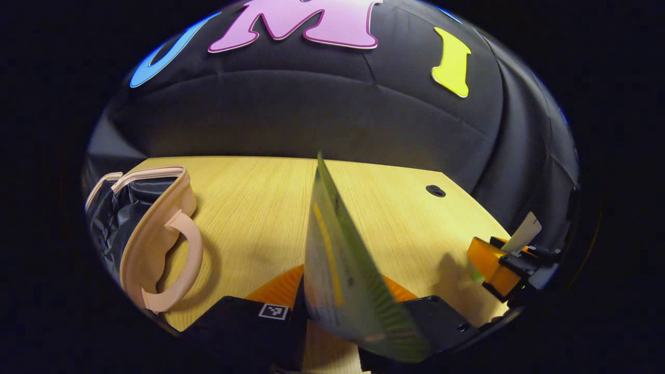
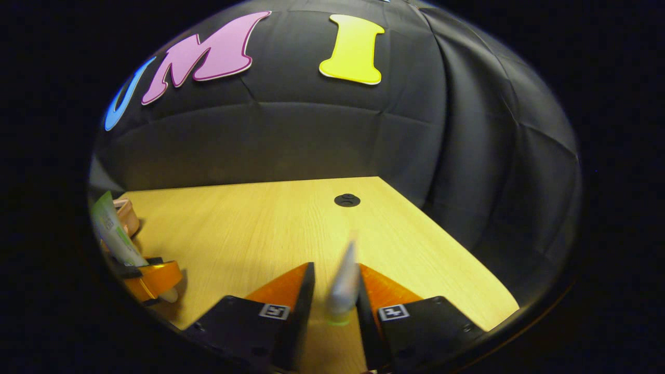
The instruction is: First open the suitcase, pack the skin care products into it, and then close the suitcase.
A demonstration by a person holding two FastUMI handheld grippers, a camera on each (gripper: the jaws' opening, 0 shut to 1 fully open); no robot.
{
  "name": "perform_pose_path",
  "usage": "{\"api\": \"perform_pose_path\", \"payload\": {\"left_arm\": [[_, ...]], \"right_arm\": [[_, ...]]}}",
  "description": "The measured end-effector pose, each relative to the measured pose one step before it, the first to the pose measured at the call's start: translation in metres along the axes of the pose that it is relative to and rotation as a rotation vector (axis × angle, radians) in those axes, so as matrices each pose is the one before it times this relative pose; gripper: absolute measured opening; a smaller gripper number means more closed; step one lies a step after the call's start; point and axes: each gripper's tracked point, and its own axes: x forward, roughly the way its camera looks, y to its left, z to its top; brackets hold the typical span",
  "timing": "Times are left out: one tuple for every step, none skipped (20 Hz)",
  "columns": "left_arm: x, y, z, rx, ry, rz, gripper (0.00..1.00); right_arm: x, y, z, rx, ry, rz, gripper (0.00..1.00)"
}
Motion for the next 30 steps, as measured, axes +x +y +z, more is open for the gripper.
{"api": "perform_pose_path", "payload": {"left_arm": [[-0.00145, 0.00114, -0.00068, 0.00285, 0.00008, -0.0005, 0.48], [-0.00073, 0.00149, -0.00115, -0.00001, 0.00035, 0.00266, 0.48], [-0.00166, 0.00064, -0.00007, -0.00324, -0.00045, -0.00028, 0.48], [-0.00132, 0.00041, -0.00132, -0.00478, 0.00025, -0.00114, 0.48], [-0.00188, 0.00032, -0.00004, -0.00208, -0.00247, -0.0035, 0.47], [-0.00166, 0.00103, -0.00125, -0.00066, 0.00064, -0.00622, 0.48], [-0.00232, 0.00181, -0.00039, -0.00014, 0.00019, -0.00213, 0.47], [-0.00364, 0.00145, 0.00024, -0.0065, -0.00233, -0.00315, 0.47], [-0.00526, 0.00051, 0.00364, -0.01245, -0.00965, -0.00775, 0.47], [-0.00779, 0.00079, 0.00499, -0.00995, -0.01124, -0.00464, 0.46], [-0.01035, 0.00216, 0.00767, -0.00144, -0.01054, -0.00077, 0.47], [-0.01185, 0.00323, 0.00891, 0.0011, -0.01218, 0.00036, 0.46], [-0.01507, 0.004, 0.01205, -0.0062, -0.01513, -0.00092, 0.46], [-0.01687, 0.00516, 0.01271, -0.01232, -0.01748, 0.0009, 0.46], [-0.01738, 0.00716, 0.01413, -0.01273, -0.0164, 0.00263, 0.46], [-0.01823, 0.01166, 0.0119, -0.00417, -0.01188, 0.0109, 0.41], [-0.01514, 0.01343, 0.0128, 0.0071, -0.00834, 0.01414, 0.43], [-0.01485, 0.01811, 0.01095, 0.01211, -0.00341, 0.02541, 0.45], [-0.01483, 0.02045, 0.01119, 0.00769, -0.00936, 0.02378, 0.46], [-0.01303, 0.02215, 0.00849, -0.00196, -0.00722, 0.03045, 0.4], [-0.00814, 0.02348, 0.00927, -0.00893, -0.01078, 0.03031, 0.43], [-0.00582, 0.02152, 0.00517, -0.00545, 0.01241, 0.0137, 0.46], [-0.00187, 0.02357, 0.00046, 0.00477, 0.01872, 0.02641, 0.43], [0.00353, 0.0231, -0.00179, 0.01096, 0.02967, 0.01509, 0.43], [0.00582, 0.01676, -0.00633, 0.00455, 0.04574, -0.00261, 0.43], [0.00853, 0.01286, -0.00668, 0.00395, 0.04513, 0.00196, 0.4], [0.01221, 0.01134, -0.00933, 0.0039, 0.04721, -0.00849, 0.43], [0.01037, 0.01354, -0.0097, 0.00904, 0.05213, 0.00776, 0.46], [0.01024, 0.0113, -0.00643, 0.00462, 0.03958, 0.00437, 0.46], [0.01286, 0.00702, -0.00666, -0.00146, 0.04557, -0.00564, 0.47]], "right_arm": [[0.00314, -0.00243, -0.00277, -0.01389, 0.01456, -0.01576, 0.42], [-0.00241, 0.00293, 0.00227, 0.00014, -0.00626, 0.01115, 0.29], [0.00083, 0.00366, 0.00041, 0.01096, -0.00148, 0.01814, 0.33], [0.00026, 0.00116, -0.00058, 0.00548, 0.00326, 0.01286, 0.26], [-0.00337, -0.00032, -0.00333, 0.00773, 0.01712, 0.0155, 0.24], [-0.00473, -0.00023, -0.00195, 0.00862, 0.01769, 0.00874, 0.21], [-0.00443, 0.00098, 0.00315, 0.01325, 0.00122, 0.0103, 0.19], [-0.00791, 0.00075, 0.00509, -0.00037, -0.00744, 0.00504, 0.19], [-0.0149, -0.00123, 0.00658, -0.0102, -0.01817, -0.00022, 0.19], [-0.01094, 0.00112, 0.00956, -0.00733, -0.02169, 0.00424, 0.19], [-0.01231, 0.00349, 0.01016, -0.00655, -0.01259, 0.01124, 0.18], [-0.01293, 0.00511, 0.00788, -0.00682, -0.00138, 0.01497, 0.18], [-0.01329, 0.00564, 0.00792, -0.0091, 0.00011, 0.01717, 0.18], [-0.01408, 0.00789, 0.00844, -0.01066, 0.00069, 0.02257, 0.18], [-0.01289, 0.00787, 0.00694, -0.01329, 0.00597, 0.02298, 0.18], [-0.01447, 0.00843, 0.00766, -0.00877, 0.002, 0.0224, 0.18], [-0.01303, 0.01134, 0.00841, -0.00581, -0.00232, 0.03174, 0.18], [-0.01224, 0.01405, 0.00809, -0.00889, 0.00151, 0.0361, 0.18], [-0.01005, 0.01403, 0.00742, -0.0142, 0.0018, 0.03553, 0.18], [-0.01011, 0.0151, 0.00771, -0.01378, 0.00035, 0.03737, 0.18], [-0.00765, 0.01417, 0.00762, -0.01225, -0.00099, 0.03498, 0.18], [-0.00761, 0.0157, 0.00657, -0.00817, -0.00102, 0.03387, 0.18], [-0.0063, 0.01642, 0.00753, -0.00214, -0.00424, 0.03302, 0.18], [-0.00303, 0.01483, 0.00498, 0.0025, 0.00016, 0.02636, 0.18], [-0.00186, 0.01386, 0.00402, 0.00465, 0.00097, 0.02249, 0.18], [-0.00136, 0.01462, 0.00475, 0.00672, -0.00188, 0.02345, 0.18], [0.00023, 0.01275, 0.00575, 0.0014, -0.00133, 0.01854, 0.18], [0.00146, 0.01304, 0.00464, 0.00113, 0.00053, 0.02081, 0.18], [0.001, 0.00972, 0.00449, -0.00313, -0.00438, 0.0156, 0.18], [0.0005, 0.00951, 0.00622, -0.00616, -0.00774, 0.01244, 0.18]]}}
